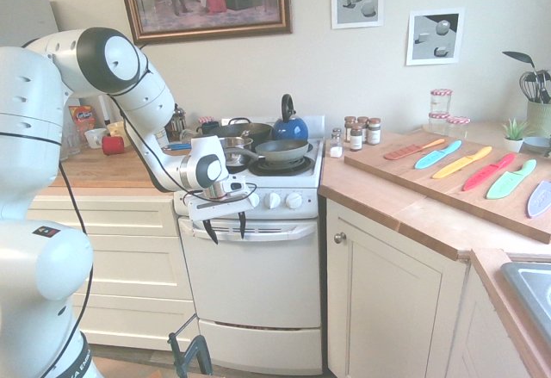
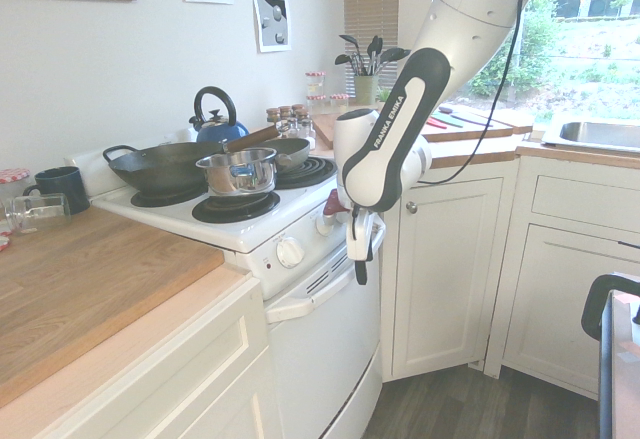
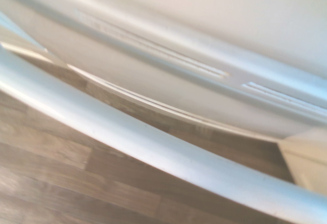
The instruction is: Open the oven
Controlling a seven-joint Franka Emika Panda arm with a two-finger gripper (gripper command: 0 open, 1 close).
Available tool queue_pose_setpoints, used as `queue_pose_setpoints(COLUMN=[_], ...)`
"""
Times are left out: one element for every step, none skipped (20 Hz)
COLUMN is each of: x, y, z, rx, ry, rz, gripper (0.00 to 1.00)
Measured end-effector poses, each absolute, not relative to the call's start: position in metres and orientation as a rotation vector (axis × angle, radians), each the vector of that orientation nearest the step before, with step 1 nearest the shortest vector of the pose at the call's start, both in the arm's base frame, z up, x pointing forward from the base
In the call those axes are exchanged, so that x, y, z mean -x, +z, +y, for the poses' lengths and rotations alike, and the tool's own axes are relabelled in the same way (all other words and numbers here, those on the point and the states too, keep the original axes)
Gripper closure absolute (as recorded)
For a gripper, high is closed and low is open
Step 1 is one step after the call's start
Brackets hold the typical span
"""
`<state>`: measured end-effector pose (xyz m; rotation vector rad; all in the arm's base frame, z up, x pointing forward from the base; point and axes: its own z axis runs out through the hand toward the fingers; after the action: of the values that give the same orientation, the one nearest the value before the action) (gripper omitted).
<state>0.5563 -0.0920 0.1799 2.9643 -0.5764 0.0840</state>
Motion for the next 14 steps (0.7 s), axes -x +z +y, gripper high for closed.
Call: queue_pose_setpoints(x=[-0.555,-0.553,-0.550,-0.549,-0.546,-0.543,-0.538,-0.534,-0.529,-0.524,-0.520,-0.517,-0.514,-0.514], y=[0.180,0.181,0.184,0.189,0.194,0.199,0.200,0.199,0.196,0.191,0.186,0.179,0.172,0.167], z=[-0.091,-0.091,-0.092,-0.091,-0.091,-0.091,-0.091,-0.088,-0.086,-0.085,-0.083,-0.083,-0.082,-0.081], rx=[-2.962,-2.957,-2.953,-2.951,-2.949,-2.945,-2.942,-2.945,-2.948,-2.951,-2.955,-2.959,-2.963,-2.967], ry=[0.088,0.099,0.122,0.160,0.195,0.222,0.237,0.244,0.242,0.238,0.236,0.239,0.250,0.267], rz=[-0.522,-0.465,-0.416,-0.367,-0.324,-0.292,-0.268,-0.251,-0.238,-0.228,-0.219,-0.210,-0.199,-0.187], gripper=[0.00,0.00,0.00,0.00,0.00,0.00,0.00,0.00,0.00,0.00,0.00,0.00,0.00,0.00])
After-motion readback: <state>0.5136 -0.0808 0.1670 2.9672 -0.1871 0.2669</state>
